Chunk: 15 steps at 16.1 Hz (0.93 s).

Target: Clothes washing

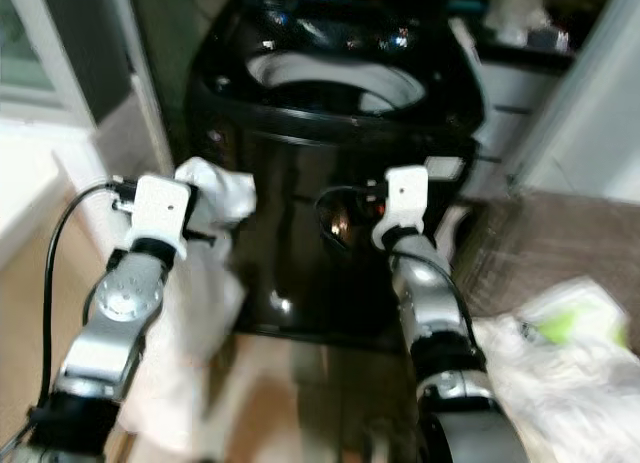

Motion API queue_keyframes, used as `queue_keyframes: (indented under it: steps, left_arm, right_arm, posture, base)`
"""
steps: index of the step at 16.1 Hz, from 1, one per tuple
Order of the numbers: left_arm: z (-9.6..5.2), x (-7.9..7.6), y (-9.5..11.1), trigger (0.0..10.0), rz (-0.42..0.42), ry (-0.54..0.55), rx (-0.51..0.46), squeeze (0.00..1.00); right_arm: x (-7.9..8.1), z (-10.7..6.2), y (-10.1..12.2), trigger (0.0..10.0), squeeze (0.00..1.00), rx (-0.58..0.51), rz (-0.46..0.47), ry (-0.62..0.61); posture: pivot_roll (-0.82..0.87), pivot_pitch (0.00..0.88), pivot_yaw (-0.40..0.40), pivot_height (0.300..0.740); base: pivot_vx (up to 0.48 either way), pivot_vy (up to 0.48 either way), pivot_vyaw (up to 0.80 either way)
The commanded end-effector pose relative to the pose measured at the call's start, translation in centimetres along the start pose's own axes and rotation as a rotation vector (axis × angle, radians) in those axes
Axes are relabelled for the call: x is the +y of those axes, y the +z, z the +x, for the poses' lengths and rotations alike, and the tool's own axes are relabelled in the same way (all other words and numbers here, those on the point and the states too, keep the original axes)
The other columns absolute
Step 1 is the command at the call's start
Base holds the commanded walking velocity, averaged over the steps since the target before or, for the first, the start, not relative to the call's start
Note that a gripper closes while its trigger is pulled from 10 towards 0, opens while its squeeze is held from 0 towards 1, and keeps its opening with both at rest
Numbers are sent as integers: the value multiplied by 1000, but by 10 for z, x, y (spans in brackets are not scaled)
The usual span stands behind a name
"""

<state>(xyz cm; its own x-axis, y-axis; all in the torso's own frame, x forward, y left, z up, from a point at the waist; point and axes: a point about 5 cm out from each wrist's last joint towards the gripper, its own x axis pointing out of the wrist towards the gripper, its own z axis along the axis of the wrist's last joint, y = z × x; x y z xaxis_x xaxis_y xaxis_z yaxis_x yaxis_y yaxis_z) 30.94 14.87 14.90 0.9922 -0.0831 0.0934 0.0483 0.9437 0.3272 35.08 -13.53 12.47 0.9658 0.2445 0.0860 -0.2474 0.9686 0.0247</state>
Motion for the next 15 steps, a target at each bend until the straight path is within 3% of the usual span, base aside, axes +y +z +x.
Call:
queue_keyframes:
  steps: [1,5,6,10,15]
  left_arm:
    - [3,8,-9,0,-40,14,68,0]
    - [1,23,-9,0,-44,53,73,0]
    - [2,24,-11,10000,-46,60,91,0]
    - [7,22,-14,10000,-36,45,106,0]
    - [13,17,-8,10000,-39,61,56,0]
  right_arm:
    - [9,4,3,10000,0,-21,-1,14]
    - [21,7,1,10000,0,-37,51,-4]
    - [21,7,2,10000,0,-38,58,-13]
    - [16,7,5,10000,0,-53,20,-66]
    - [12,8,5,10000,0,-49,-8,-47]
  posture:
    - [-32,0,-11,740]
    - [-9,0,25,740]
    - [-6,0,30,740]
    - [-22,0,51,740]
    - [-47,0,9,740]
  base:
    - [0,0,0]
    - [0,0,0]
    - [0,0,0]
    - [0,0,0]
    - [0,0,-238]
